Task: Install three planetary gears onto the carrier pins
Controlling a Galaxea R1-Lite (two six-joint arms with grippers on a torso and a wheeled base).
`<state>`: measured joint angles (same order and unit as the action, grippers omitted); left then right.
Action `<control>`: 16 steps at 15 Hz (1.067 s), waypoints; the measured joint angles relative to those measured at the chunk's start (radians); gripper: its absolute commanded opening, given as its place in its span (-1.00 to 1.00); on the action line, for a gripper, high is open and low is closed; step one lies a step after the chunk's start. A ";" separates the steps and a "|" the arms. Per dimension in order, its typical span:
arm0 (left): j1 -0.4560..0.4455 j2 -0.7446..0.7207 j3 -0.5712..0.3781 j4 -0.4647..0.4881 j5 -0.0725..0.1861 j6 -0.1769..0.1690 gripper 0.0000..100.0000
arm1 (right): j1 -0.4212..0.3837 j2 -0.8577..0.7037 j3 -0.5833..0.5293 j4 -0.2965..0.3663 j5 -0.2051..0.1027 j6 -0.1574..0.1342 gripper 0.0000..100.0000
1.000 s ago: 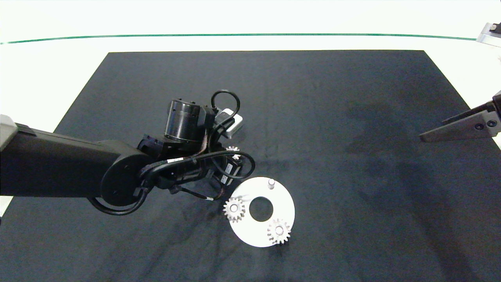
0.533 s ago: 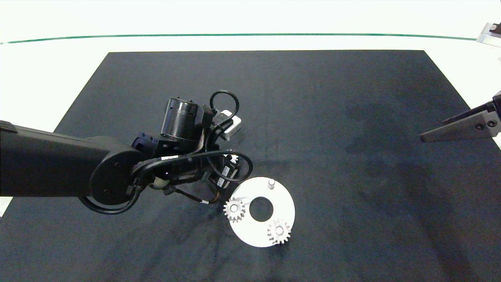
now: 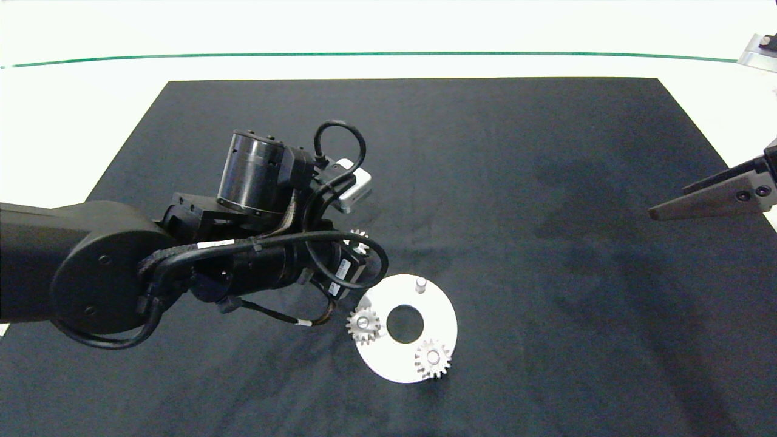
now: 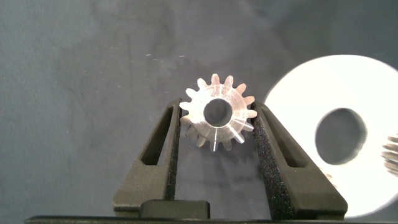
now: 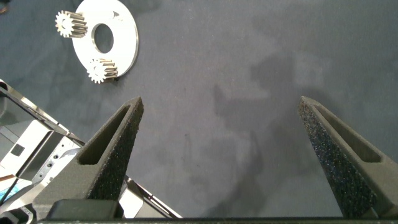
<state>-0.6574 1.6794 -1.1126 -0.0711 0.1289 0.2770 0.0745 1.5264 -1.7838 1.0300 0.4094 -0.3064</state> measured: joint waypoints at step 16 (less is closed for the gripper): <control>-0.233 -0.030 0.093 -0.145 0.034 -0.123 -0.62 | -0.133 -0.026 -0.030 -0.018 0.145 0.003 1.00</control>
<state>-0.8909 1.6496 -1.0194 -0.2160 0.1630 0.1543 -0.0589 1.5009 -1.8136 1.0117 0.5545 -0.3030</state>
